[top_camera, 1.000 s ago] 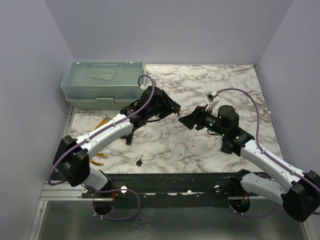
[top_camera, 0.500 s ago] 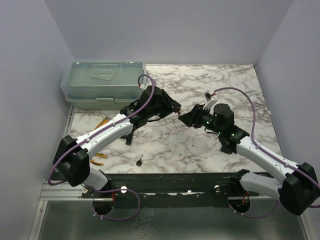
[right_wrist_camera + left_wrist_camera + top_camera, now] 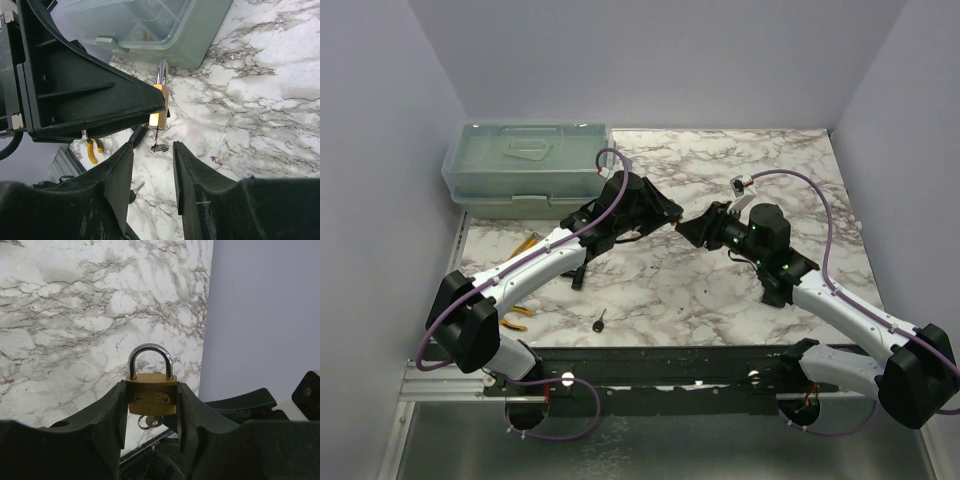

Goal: Unlock with the key

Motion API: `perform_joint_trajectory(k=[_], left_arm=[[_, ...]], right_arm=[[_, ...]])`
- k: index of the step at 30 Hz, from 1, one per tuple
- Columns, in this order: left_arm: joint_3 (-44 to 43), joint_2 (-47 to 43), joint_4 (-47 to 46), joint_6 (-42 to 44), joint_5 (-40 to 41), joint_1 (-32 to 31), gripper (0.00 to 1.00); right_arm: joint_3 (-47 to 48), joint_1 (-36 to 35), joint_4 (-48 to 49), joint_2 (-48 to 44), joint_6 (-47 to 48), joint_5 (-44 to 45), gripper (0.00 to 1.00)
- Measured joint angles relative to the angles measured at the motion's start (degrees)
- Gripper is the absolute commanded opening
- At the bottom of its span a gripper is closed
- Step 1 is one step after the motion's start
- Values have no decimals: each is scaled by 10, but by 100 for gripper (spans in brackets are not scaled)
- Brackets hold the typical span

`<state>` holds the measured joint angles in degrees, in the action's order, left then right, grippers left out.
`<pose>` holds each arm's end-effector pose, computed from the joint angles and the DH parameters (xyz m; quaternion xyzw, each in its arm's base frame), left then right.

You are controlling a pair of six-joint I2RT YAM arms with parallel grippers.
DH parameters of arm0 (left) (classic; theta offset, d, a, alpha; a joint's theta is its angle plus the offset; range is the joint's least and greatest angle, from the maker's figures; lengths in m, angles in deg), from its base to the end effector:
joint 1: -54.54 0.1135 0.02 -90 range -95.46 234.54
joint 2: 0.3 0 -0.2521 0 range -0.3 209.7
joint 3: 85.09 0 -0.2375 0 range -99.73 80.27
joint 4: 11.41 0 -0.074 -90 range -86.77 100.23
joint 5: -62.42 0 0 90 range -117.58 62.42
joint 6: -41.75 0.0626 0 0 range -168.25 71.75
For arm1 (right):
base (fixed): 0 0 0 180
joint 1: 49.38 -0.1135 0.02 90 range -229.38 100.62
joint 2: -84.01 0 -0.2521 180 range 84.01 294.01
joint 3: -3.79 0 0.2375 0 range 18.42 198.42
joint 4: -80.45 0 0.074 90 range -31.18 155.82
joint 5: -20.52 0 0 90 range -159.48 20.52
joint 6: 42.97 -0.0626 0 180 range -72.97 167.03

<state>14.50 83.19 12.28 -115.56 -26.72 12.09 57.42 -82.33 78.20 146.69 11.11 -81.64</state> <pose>0.2593 -0.2359 0.2897 -0.1871 0.8308 -0.4251 0.3068 0.2206 0.1587 0.2736 -0.0472 0.7704 0.4241 0.4737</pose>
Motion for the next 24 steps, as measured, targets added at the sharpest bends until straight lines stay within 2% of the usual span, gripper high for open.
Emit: perform_joint_trajectory(k=[6, 24], left_arm=[[0, 0, 0, -2, 0, 0, 0], [12, -1, -18, -8, -18, 0, 0]], right_arm=[[2, 0, 0, 0, -1, 7, 31], [10, 0, 4, 11, -5, 16, 17]])
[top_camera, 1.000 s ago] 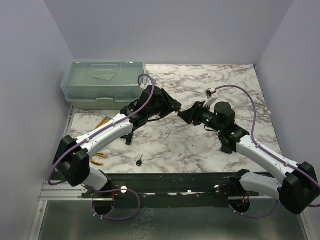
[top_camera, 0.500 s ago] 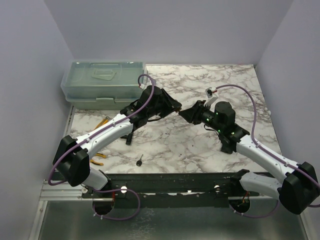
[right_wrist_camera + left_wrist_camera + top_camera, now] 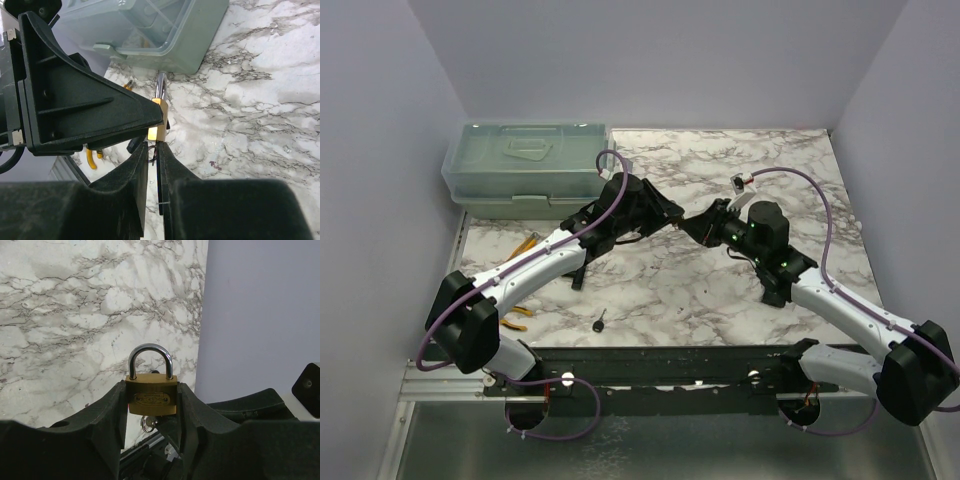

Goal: Unlock with the key

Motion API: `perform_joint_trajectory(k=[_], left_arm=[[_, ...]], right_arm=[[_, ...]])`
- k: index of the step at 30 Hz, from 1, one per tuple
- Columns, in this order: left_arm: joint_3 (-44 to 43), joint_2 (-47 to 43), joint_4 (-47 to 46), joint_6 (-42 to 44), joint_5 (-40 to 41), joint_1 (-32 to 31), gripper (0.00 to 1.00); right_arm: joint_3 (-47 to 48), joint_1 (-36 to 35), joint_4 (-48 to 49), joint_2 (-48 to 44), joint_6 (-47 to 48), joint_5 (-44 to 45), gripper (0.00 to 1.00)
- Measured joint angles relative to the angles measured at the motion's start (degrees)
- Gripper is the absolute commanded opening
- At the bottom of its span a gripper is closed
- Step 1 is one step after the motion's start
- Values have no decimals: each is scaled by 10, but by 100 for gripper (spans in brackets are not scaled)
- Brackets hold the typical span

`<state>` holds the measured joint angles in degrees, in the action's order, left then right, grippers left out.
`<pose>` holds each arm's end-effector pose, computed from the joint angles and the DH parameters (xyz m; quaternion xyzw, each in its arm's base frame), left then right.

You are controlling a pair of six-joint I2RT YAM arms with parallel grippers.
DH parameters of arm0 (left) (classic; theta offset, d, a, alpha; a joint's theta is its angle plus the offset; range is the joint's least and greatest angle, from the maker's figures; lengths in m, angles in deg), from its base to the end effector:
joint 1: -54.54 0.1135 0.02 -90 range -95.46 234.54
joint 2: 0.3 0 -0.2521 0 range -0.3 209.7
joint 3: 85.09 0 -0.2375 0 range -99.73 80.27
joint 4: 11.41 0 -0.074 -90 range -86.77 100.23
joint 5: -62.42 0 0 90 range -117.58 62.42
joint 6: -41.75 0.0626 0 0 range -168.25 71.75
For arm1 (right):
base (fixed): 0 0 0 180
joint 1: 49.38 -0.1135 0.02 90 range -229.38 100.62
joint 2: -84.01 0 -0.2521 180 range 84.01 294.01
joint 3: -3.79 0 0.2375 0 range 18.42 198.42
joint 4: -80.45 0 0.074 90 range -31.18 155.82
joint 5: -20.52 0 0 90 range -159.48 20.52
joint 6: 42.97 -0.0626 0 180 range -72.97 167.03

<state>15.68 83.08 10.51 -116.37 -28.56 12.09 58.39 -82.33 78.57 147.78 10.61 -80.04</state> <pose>0.2579 -0.2374 0.2867 -0.1840 0.8281 -0.4393 0.2955 0.2254 0.1598 0.2758 -0.0352 0.7700 0.4187 0.4801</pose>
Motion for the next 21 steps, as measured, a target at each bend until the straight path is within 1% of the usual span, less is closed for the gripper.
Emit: perform_joint_trajectory(k=[7, 11, 19, 21], left_arm=[[6, -3, -5, 0, 0, 0, 0], [6, -3, -8, 0, 0, 0, 0], [6, -3, -10, 0, 0, 0, 0], [6, -3, -12, 0, 0, 0, 0]], right_arm=[[0, 0, 0, 4, -1, 1, 22], [1, 0, 0, 4, -2, 1, 23], [1, 0, -4, 4, -5, 1, 18], [1, 0, -4, 5, -7, 1, 14]])
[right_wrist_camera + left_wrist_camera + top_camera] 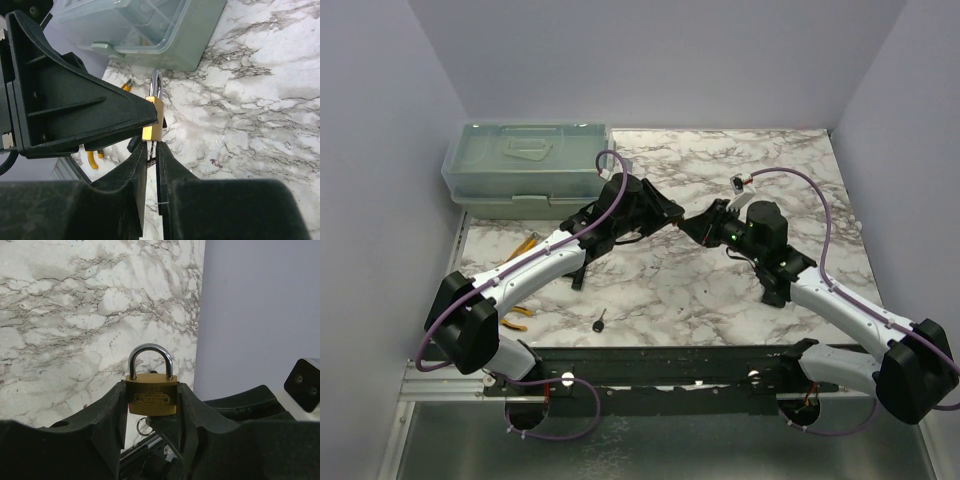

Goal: Unlock with the key

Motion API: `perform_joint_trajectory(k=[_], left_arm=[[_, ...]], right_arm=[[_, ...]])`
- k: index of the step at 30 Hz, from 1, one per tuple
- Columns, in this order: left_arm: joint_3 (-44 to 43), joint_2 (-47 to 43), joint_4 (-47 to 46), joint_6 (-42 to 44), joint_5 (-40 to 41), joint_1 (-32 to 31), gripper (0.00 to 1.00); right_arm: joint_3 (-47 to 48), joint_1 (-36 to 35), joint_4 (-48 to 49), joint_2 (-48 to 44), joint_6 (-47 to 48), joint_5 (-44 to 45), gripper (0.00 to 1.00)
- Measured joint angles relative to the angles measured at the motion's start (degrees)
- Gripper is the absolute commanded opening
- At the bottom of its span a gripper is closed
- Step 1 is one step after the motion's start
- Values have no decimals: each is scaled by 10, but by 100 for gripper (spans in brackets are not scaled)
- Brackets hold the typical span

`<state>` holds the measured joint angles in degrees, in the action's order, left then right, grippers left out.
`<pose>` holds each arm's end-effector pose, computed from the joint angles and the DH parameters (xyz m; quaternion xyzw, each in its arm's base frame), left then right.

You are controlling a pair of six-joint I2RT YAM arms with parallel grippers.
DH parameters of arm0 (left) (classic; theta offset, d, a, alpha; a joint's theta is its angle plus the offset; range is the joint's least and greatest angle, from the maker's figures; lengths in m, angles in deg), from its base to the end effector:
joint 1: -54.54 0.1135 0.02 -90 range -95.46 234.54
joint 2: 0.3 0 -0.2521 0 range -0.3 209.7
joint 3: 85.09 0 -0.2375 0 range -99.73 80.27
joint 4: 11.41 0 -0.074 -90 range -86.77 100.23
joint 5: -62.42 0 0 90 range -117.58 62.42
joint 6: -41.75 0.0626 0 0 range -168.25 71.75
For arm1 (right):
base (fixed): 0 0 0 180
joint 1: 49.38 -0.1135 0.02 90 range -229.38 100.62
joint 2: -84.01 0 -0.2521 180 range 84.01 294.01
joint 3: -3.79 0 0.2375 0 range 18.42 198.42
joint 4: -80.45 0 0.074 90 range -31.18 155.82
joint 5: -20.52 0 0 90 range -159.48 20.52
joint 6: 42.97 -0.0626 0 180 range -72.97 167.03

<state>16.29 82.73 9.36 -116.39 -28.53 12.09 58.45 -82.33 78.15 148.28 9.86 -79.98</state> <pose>0.2574 -0.2369 0.2874 -0.1833 0.8241 -0.4446 0.2994 0.2265 0.1604 0.2730 -0.0291 0.7750 0.4185 0.4726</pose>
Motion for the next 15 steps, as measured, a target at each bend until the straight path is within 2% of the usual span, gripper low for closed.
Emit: perform_joint_trajectory(k=[5, 15], left_arm=[[0, 0, -1, 0, 0, 0, 0], [0, 0, -1, 0, 0, 0, 0]], right_arm=[[0, 0, 0, 3, -6, 0, 1], [0, 0, 1, 3, -17, 1, 0]])
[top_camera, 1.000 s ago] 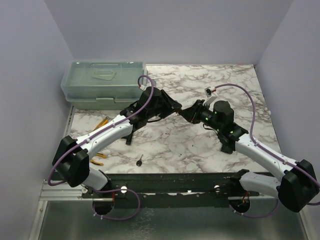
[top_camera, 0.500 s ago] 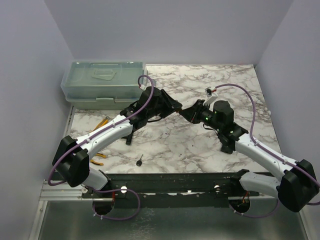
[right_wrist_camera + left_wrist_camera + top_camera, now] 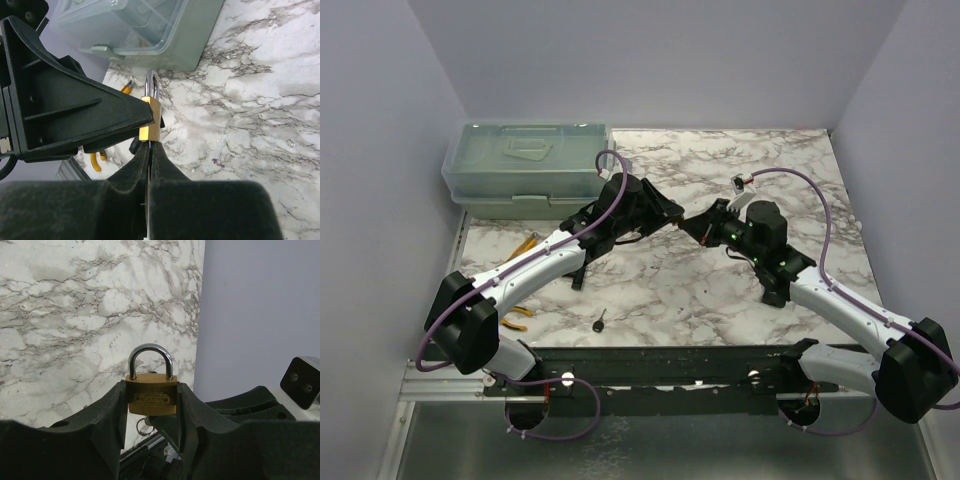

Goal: Unlock with the key

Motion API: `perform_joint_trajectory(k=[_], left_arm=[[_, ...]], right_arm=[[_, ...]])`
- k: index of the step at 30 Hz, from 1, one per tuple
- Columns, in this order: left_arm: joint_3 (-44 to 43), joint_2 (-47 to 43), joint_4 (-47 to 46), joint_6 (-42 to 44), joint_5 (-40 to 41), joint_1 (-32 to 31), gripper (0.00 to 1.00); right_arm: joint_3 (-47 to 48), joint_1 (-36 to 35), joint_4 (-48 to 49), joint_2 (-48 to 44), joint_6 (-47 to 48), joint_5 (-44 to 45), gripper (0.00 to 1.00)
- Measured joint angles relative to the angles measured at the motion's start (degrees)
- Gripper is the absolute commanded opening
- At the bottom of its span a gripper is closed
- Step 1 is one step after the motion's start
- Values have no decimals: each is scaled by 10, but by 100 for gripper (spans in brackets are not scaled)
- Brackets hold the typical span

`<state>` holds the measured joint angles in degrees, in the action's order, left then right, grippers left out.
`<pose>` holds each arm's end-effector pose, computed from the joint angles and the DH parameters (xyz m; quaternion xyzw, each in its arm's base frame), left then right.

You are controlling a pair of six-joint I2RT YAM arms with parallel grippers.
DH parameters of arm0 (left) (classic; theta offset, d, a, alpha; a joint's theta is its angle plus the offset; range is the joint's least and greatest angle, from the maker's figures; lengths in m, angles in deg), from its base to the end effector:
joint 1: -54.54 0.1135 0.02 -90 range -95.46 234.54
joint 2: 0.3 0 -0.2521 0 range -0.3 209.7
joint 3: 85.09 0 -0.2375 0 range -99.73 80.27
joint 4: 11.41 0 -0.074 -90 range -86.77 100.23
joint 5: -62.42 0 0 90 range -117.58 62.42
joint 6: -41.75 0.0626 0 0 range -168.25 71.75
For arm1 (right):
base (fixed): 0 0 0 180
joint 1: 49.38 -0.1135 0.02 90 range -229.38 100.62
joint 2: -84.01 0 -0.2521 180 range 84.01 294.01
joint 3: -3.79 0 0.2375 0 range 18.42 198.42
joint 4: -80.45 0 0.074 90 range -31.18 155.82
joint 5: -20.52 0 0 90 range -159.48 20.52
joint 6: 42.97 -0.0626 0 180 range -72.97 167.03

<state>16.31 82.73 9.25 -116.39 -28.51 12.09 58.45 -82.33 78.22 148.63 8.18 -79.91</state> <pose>0.2575 -0.2369 0.2875 -0.1833 0.8236 -0.4451 0.2999 0.2274 0.1609 0.2716 -0.0171 0.7769 0.4240 0.4652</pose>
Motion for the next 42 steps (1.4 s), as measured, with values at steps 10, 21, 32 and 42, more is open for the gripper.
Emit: perform_joint_trajectory(k=[10, 21, 32, 42], left_arm=[[12, -12, -18, -2, 0, 3, 0], [31, -30, -53, -2, 0, 6, 0], [44, -46, -81, -2, 1, 9, 0], [54, -69, -107, 1, 1, 14, 0]], right_arm=[[0, 0, 14, 2, -33, 5, 0], [0, 0, 37, 2, -60, 7, 0], [2, 0, 60, 2, -78, 6, 0], [14, 0, 78, 2, -91, 5, 0]])
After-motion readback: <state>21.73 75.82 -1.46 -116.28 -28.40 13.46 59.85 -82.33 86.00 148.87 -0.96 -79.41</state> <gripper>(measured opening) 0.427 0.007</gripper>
